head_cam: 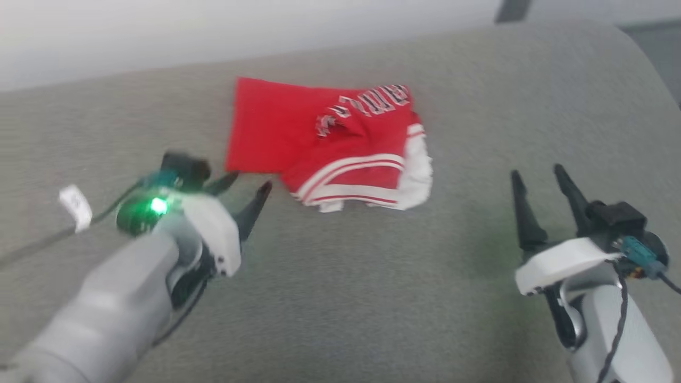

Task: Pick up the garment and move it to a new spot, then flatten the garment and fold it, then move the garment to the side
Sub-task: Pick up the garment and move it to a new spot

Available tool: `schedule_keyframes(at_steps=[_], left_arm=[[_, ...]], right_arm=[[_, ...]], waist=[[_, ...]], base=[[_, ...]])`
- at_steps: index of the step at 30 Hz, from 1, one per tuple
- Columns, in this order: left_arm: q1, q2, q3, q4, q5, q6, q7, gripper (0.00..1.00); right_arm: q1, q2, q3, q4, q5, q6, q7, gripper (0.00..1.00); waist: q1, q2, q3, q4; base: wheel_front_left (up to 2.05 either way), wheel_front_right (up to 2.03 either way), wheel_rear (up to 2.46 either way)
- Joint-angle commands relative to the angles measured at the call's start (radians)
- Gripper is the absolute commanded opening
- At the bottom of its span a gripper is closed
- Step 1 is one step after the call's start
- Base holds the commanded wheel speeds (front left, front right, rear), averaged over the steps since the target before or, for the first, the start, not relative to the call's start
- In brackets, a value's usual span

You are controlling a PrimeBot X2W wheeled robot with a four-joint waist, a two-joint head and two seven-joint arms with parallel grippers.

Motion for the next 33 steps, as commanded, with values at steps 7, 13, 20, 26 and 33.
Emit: schedule_keyframes(at_steps=[7, 13, 20, 26, 33], left_arm=[[0.172, -0.017, 0.184, 0.025, -0.001, 0.016, -0.047, 1.0], [0.368, 0.012, 0.448, -0.106, 0.174, 0.053, -0.047, 1.0], [0.664, 0.013, 0.801, -0.378, 0.474, 0.15, -0.047, 1.0], [0.874, -0.058, 1.025, -0.589, 0.665, 0.157, -0.047, 1.0], [0.984, -0.153, 1.163, -0.683, 0.782, 0.101, -0.047, 1.0]], right_arm=[[0.075, -0.066, -0.048, 0.011, -0.023, 0.0, -0.002, 1.0], [0.142, -0.113, -0.074, 0.007, -0.025, 0.0, -0.002, 1.0], [0.192, -0.135, -0.11, -0.006, -0.007, 0.0, -0.002, 1.0], [0.207, -0.131, -0.127, -0.036, 0.004, 0.0, -0.002, 1.0], [0.22, -0.12, -0.134, -0.065, 0.021, 0.0, -0.002, 1.0]], waist=[[0.0, 0.0, -0.121, 0.188], [0.0, 0.0, -0.153, 0.259], [0.0, 0.0, -0.188, 0.261], [0.0, 0.0, -0.207, 0.229], [0.0, 0.0, -0.209, 0.204]], base=[[0.0, 0.0, 0.0], [0.0, 0.0, 0.0], [0.0, 0.0, 0.0], [0.0, 0.0, 0.0], [0.0, 0.0, 0.0]])
